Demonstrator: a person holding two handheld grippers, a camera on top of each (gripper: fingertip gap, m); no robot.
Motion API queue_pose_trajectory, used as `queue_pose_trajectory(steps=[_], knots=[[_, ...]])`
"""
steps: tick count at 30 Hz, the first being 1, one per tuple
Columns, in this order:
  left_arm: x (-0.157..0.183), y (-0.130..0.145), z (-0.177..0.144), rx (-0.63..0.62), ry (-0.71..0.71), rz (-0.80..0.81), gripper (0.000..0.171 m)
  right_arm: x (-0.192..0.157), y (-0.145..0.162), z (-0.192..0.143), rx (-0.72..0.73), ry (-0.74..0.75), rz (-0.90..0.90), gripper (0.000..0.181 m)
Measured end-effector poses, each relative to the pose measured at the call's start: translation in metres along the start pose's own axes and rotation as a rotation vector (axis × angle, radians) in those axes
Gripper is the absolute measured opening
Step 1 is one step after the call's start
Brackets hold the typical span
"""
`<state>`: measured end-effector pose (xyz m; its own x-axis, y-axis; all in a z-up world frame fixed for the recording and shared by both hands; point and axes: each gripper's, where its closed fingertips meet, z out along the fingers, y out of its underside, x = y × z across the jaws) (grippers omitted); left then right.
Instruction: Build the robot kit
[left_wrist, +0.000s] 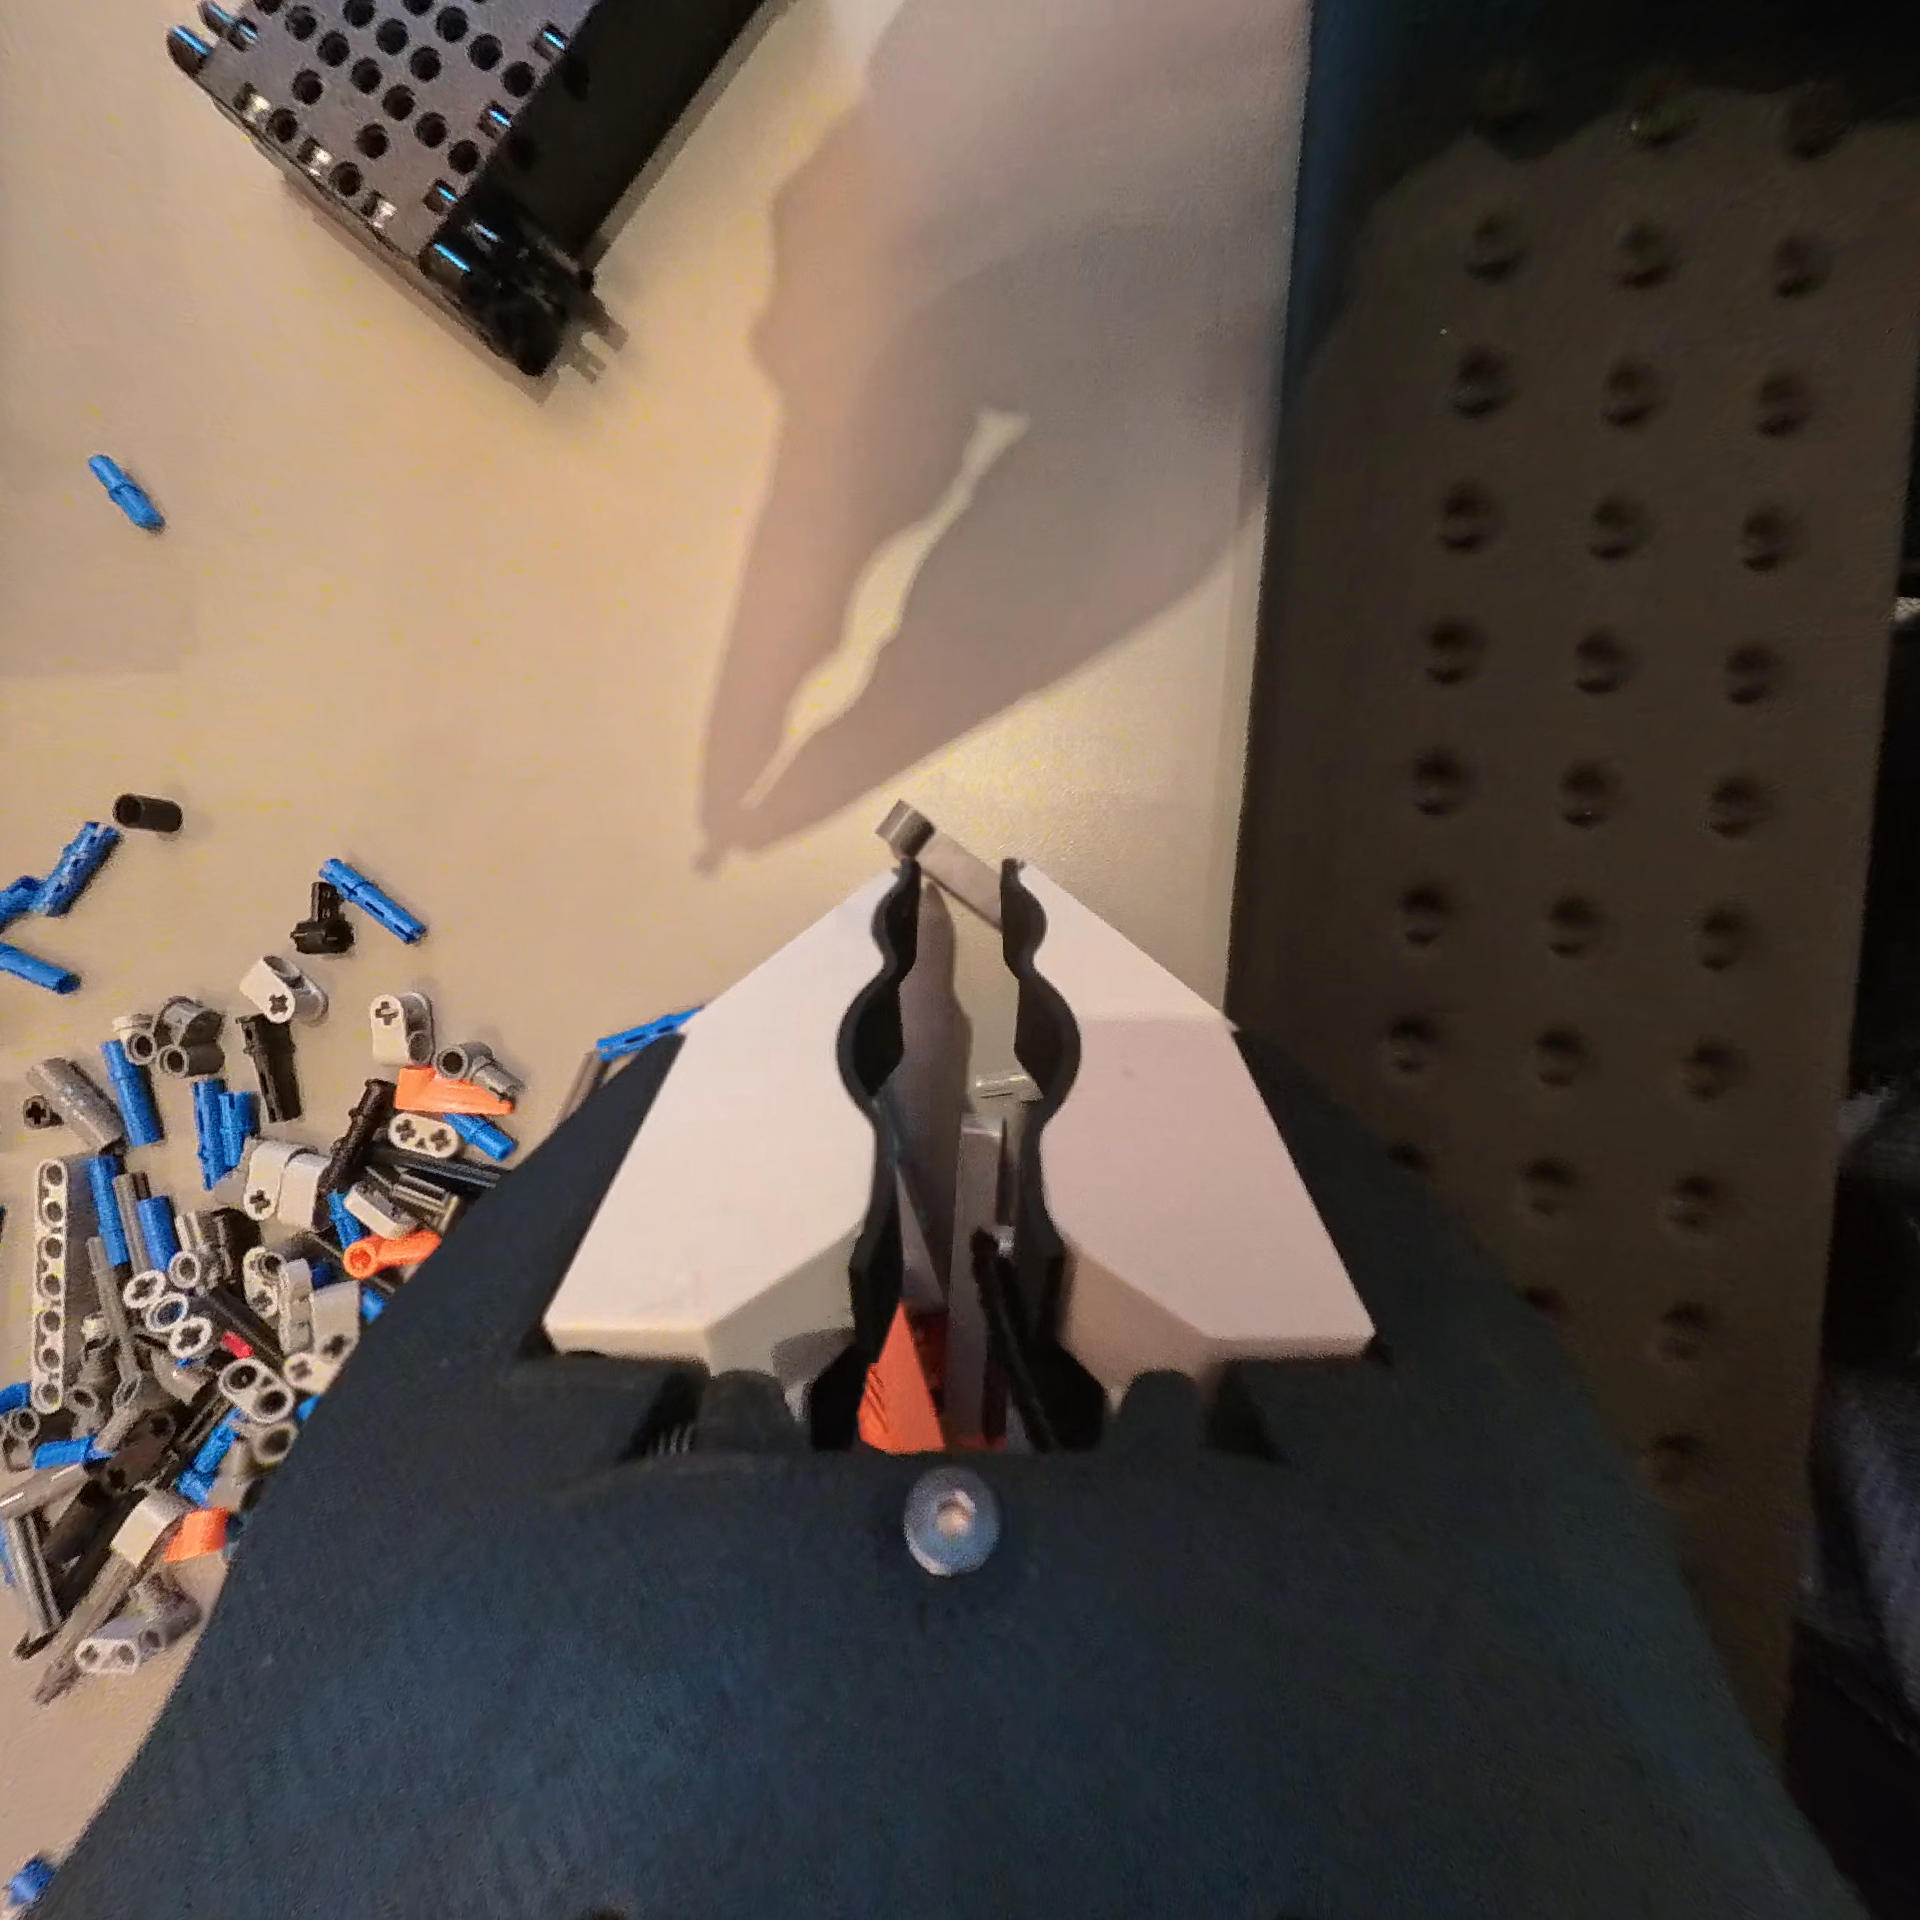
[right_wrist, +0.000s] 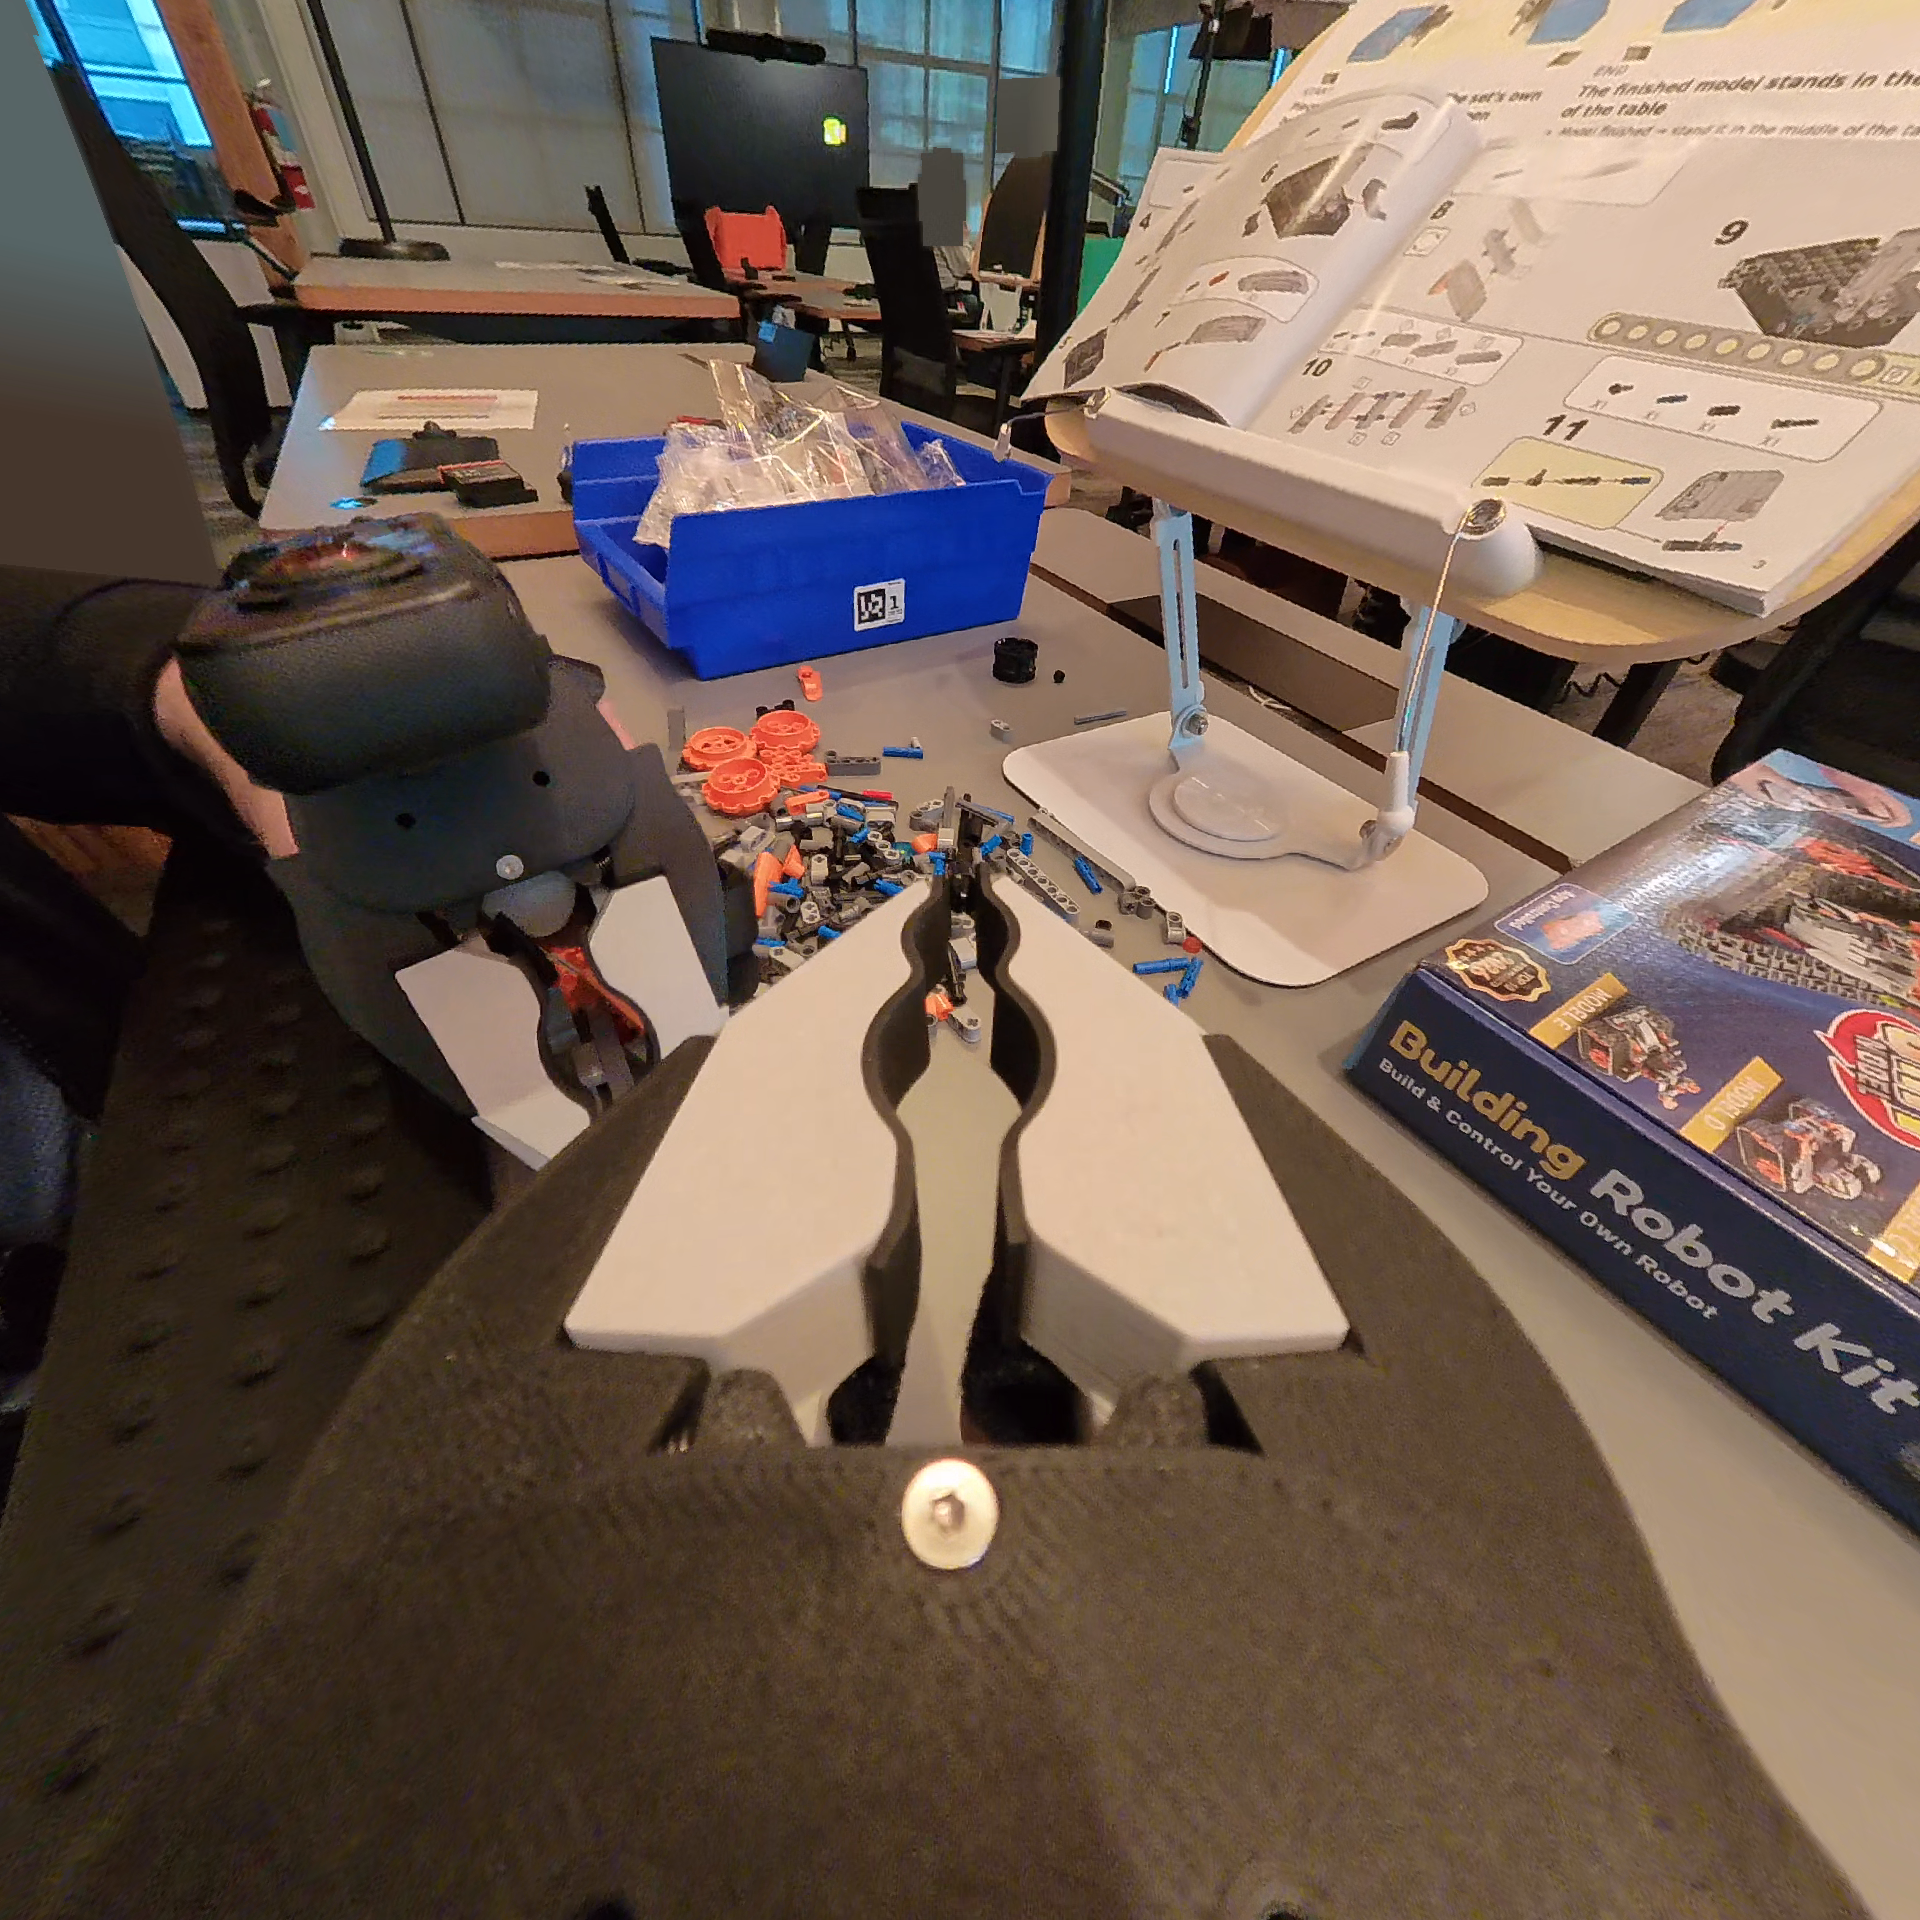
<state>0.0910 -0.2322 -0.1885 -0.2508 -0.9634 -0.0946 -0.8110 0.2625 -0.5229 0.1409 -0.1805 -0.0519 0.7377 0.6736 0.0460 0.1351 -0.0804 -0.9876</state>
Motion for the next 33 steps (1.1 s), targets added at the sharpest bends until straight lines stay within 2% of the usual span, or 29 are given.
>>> queue_pose_trajectory(steps=[10, 13, 18, 21, 24, 29, 33], knots=[[0.004, -0.004, 0.002, 0.045, 0.015, 0.0, 0.0, -0.001, 0.001, -0.001, -0.006, 0.001, -0.01, 0.003], [0.011, -0.013, -0.001, 0.098, 0.083, -0.011, 0.0, 0.0, 0.002, -0.002, -0.011, 0.005, -0.012, 0.003], [0.009, -0.014, 0.002, 0.101, 0.122, -0.021, 0.0, 0.001, 0.005, -0.005, -0.014, 0.011, -0.007, 0.003], [0.002, -0.011, 0.002, 0.097, 0.094, -0.016, 0.0, 0.002, 0.007, -0.007, -0.02, 0.018, -0.007, 0.003], [0.004, -0.014, -0.004, 0.123, 0.124, -0.038, 0.0, 0.004, 0.007, -0.01, -0.016, 0.03, -0.004, 0.003], [0.01, -0.009, -0.005, 0.106, 0.119, -0.027, 0.019, 0.005, 0.01, -0.016, -0.014, 0.041, 0.003, 0.003], [0.011, -0.007, 0.002, 0.074, 0.077, 0.014, 0.02, 0.004, 0.011, -0.017, -0.017, 0.036, 0.004, 0.003]])
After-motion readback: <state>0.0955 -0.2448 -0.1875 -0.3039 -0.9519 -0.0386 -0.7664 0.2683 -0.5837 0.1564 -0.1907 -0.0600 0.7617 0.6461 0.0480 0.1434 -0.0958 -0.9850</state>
